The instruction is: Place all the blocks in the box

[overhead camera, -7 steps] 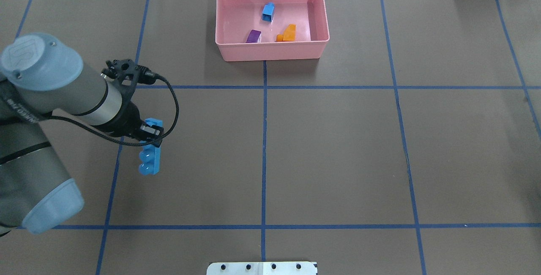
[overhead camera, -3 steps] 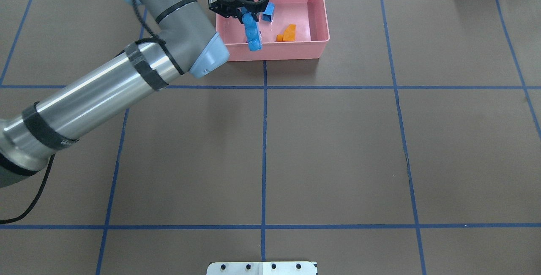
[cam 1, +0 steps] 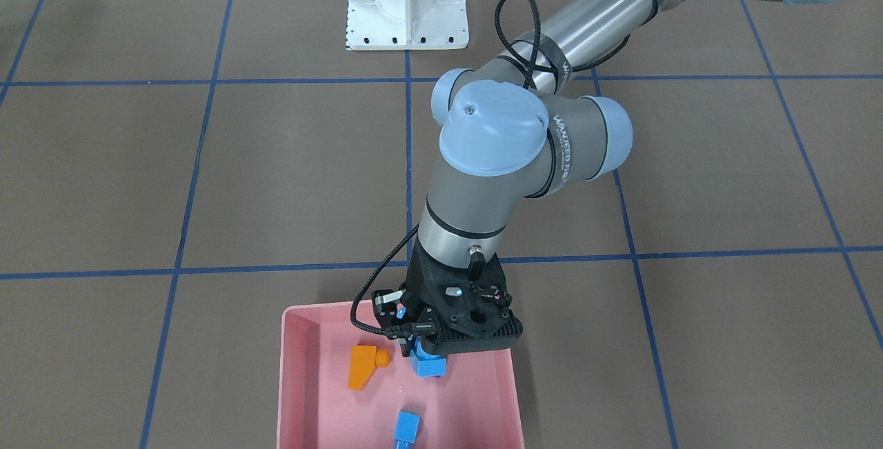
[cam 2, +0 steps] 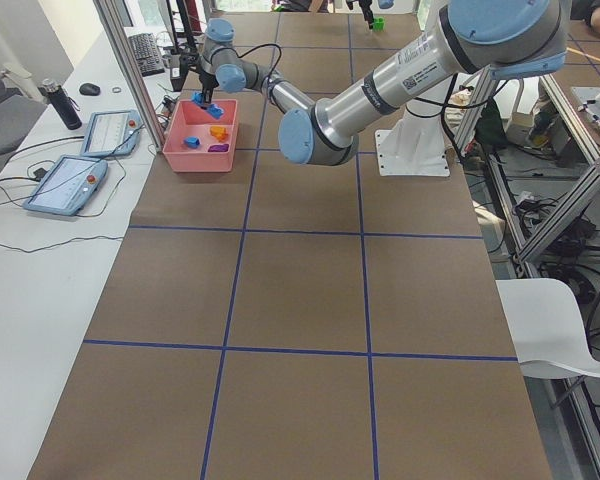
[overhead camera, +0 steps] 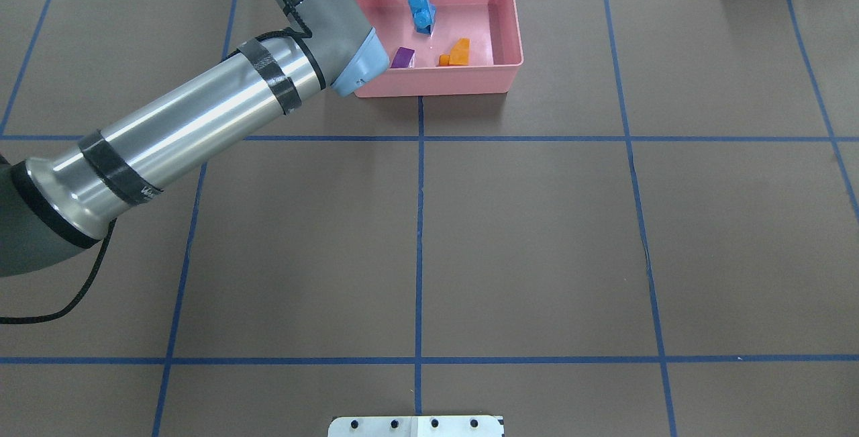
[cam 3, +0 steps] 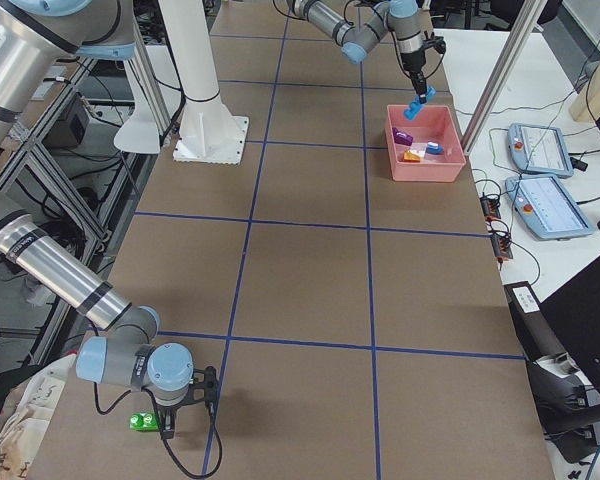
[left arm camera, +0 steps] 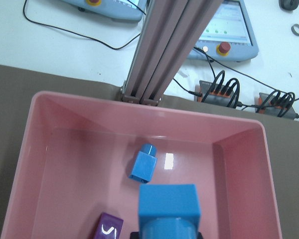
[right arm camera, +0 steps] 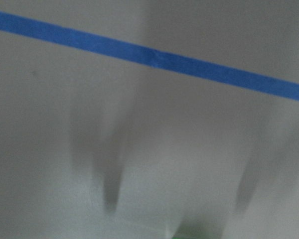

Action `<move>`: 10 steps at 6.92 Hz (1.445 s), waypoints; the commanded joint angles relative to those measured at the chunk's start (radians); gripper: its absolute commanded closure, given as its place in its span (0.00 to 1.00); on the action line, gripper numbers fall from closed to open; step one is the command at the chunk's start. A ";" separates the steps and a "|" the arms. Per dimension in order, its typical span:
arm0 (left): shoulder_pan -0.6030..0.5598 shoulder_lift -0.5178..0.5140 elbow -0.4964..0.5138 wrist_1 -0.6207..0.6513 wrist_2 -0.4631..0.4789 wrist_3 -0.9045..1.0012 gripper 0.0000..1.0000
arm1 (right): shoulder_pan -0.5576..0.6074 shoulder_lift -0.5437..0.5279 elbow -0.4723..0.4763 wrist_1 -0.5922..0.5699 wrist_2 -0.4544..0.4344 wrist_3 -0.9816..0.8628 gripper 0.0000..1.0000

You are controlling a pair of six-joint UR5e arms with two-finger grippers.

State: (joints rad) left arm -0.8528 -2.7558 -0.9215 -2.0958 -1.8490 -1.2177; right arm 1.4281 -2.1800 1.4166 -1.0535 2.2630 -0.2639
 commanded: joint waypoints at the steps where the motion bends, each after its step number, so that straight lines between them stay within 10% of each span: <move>1: 0.001 -0.021 0.104 -0.101 0.071 0.000 0.77 | 0.003 -0.003 -0.051 0.001 0.001 -0.018 0.02; 2: 0.001 -0.021 0.107 -0.101 0.073 0.003 0.32 | 0.003 -0.003 -0.070 0.001 -0.003 -0.028 0.02; 3: 0.001 -0.021 0.107 -0.099 0.082 0.004 0.17 | 0.012 -0.003 -0.076 0.022 0.004 -0.025 0.14; 4: 0.001 -0.022 0.105 -0.099 0.082 0.004 0.01 | 0.018 -0.003 -0.079 0.041 0.006 -0.012 0.93; 7: 0.000 0.028 0.042 -0.031 -0.002 0.032 0.01 | 0.066 -0.012 -0.003 0.035 0.048 -0.025 1.00; 10: -0.022 0.390 -0.428 0.148 -0.108 0.228 0.01 | 0.095 0.232 0.294 -0.259 0.122 0.271 1.00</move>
State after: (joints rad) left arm -0.8681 -2.5412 -1.1550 -1.9875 -1.9393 -1.0733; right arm 1.5192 -2.0784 1.5679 -1.1397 2.3461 -0.1580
